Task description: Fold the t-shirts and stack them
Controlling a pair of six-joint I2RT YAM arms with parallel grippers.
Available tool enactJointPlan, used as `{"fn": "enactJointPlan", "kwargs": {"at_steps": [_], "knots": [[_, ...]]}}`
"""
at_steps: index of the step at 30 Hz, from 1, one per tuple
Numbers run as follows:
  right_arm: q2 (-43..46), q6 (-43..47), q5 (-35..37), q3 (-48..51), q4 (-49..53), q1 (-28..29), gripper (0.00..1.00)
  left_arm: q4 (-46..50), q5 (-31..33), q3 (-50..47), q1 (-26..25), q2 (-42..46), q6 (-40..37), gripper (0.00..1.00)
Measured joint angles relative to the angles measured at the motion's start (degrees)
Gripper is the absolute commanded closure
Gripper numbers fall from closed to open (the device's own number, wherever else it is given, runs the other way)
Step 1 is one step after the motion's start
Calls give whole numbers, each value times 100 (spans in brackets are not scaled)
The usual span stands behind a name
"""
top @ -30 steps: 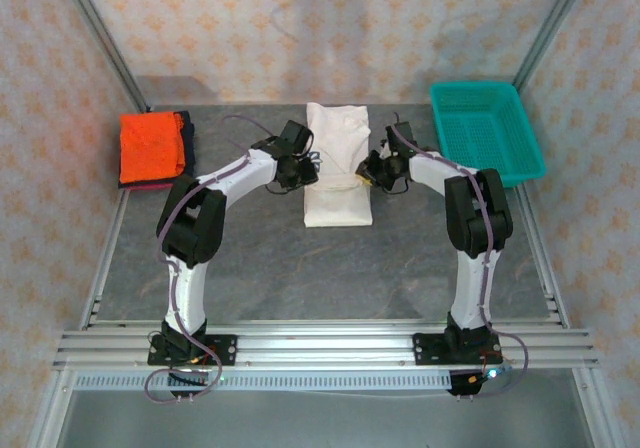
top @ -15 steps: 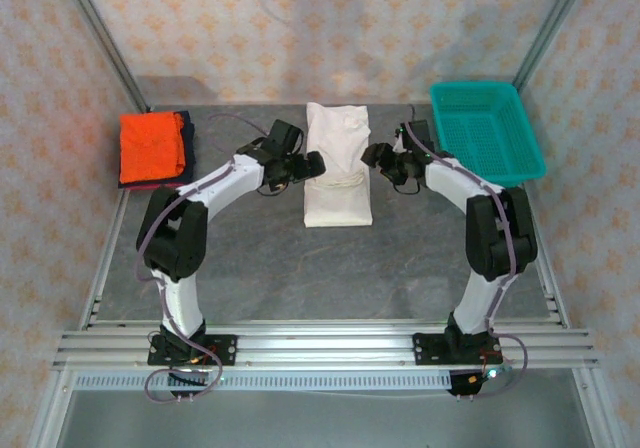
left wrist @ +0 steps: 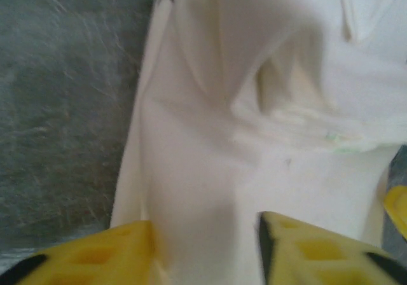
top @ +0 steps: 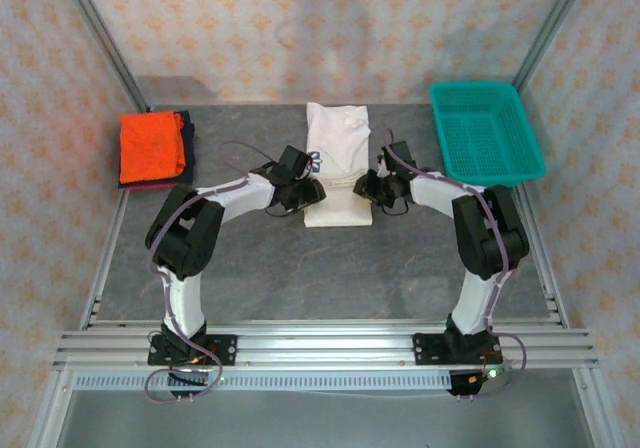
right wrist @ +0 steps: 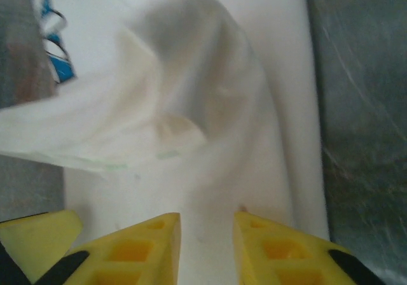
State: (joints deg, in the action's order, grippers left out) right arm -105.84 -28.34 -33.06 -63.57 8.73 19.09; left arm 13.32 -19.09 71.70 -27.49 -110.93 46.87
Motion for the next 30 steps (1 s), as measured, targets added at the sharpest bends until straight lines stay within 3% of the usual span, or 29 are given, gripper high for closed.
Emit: {"fn": "enactJointPlan", "kwargs": {"at_steps": [6,18,20,23,26,30], "knots": [[122,-127,-118,645,-295,0,77,-302,-2,-522,-131,98,188,72],[1805,-581,-197,2583,-422,321,78,-529,118,-2122,-955,1355,833,70],[2177,-693,-160,2824,-282,396,75,-531,199,-2291,-1117,1539,929,65],[2804,-765,-15,2916,83,450,67,-409,376,-2422,-1217,1856,960,47],[3303,-651,164,2732,334,450,65,-79,654,-2243,-1207,2111,833,41],[3274,-516,278,2188,396,538,65,251,841,-1663,-1003,2168,501,33]]}}
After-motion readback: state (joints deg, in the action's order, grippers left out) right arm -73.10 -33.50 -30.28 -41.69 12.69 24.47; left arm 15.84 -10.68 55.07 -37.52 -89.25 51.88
